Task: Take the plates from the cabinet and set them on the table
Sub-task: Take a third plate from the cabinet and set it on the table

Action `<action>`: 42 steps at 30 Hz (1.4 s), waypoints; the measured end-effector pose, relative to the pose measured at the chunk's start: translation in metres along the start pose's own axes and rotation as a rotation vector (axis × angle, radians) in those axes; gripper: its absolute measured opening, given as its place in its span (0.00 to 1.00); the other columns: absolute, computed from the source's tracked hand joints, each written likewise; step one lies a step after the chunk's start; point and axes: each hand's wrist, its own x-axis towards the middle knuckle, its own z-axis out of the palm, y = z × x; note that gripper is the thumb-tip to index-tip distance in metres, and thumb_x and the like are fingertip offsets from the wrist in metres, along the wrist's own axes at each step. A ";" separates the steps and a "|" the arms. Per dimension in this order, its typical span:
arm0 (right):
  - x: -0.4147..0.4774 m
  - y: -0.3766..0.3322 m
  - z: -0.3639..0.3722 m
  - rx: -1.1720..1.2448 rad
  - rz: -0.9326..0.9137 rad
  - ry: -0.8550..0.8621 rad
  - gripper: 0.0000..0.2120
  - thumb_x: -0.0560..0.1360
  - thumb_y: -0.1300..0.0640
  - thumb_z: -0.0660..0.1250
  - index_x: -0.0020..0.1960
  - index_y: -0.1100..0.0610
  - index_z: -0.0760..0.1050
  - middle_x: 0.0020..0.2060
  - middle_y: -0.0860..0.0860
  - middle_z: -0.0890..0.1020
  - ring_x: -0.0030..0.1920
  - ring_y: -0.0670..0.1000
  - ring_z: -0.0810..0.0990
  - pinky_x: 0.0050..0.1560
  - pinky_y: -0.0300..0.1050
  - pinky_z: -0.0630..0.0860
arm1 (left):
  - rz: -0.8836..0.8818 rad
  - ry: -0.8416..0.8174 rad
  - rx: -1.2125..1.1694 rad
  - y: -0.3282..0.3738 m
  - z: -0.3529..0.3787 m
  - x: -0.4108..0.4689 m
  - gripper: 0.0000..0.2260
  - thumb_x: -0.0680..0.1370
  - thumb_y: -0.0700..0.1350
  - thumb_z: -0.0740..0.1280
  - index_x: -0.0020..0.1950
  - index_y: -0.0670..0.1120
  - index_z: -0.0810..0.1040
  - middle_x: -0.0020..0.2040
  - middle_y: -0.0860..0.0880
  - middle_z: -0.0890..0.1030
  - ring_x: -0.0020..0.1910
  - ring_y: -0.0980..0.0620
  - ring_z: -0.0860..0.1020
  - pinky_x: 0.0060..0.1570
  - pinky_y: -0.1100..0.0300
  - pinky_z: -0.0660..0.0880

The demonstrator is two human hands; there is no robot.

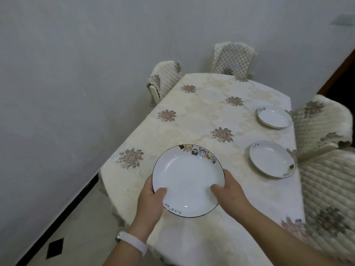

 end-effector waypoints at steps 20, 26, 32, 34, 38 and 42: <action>-0.016 0.130 -0.039 0.064 0.334 0.199 0.22 0.72 0.56 0.63 0.65 0.51 0.66 0.50 0.45 0.77 0.48 0.45 0.77 0.45 0.46 0.76 | -0.135 -0.473 0.353 -0.059 0.102 0.029 0.23 0.77 0.36 0.63 0.60 0.64 0.73 0.53 0.64 0.82 0.51 0.65 0.79 0.46 0.68 0.74; -0.018 0.174 -0.055 0.049 0.422 0.197 0.23 0.75 0.57 0.63 0.69 0.53 0.64 0.53 0.50 0.78 0.51 0.53 0.78 0.49 0.47 0.75 | -0.128 -0.548 0.506 -0.078 0.139 0.027 0.21 0.78 0.39 0.64 0.63 0.62 0.70 0.55 0.63 0.79 0.52 0.66 0.77 0.42 0.73 0.72; -0.011 0.208 -0.060 -0.044 0.447 0.141 0.23 0.77 0.55 0.62 0.70 0.57 0.61 0.55 0.56 0.79 0.52 0.57 0.79 0.49 0.48 0.75 | -0.040 -0.576 0.715 -0.105 0.158 0.030 0.20 0.77 0.43 0.65 0.65 0.61 0.68 0.55 0.63 0.76 0.52 0.61 0.76 0.45 0.64 0.71; -0.010 0.216 -0.061 -0.066 0.450 0.125 0.23 0.77 0.55 0.62 0.69 0.58 0.61 0.55 0.57 0.79 0.52 0.58 0.79 0.48 0.48 0.74 | -0.027 -0.578 0.771 -0.112 0.160 0.030 0.19 0.77 0.43 0.66 0.64 0.59 0.67 0.53 0.61 0.76 0.51 0.60 0.75 0.44 0.62 0.71; -0.010 0.227 -0.061 -0.085 0.454 0.103 0.22 0.77 0.54 0.62 0.68 0.57 0.62 0.53 0.57 0.81 0.51 0.59 0.80 0.49 0.50 0.75 | 0.016 -0.568 0.903 -0.122 0.161 0.029 0.11 0.78 0.45 0.65 0.59 0.54 0.71 0.48 0.57 0.76 0.45 0.62 0.74 0.36 0.69 0.67; -0.006 0.233 -0.063 -0.111 0.454 0.063 0.21 0.77 0.54 0.62 0.67 0.57 0.62 0.50 0.55 0.80 0.48 0.57 0.79 0.44 0.47 0.74 | 0.053 -0.591 1.021 -0.126 0.163 0.034 0.07 0.78 0.48 0.64 0.55 0.53 0.71 0.45 0.56 0.76 0.42 0.59 0.75 0.34 0.64 0.67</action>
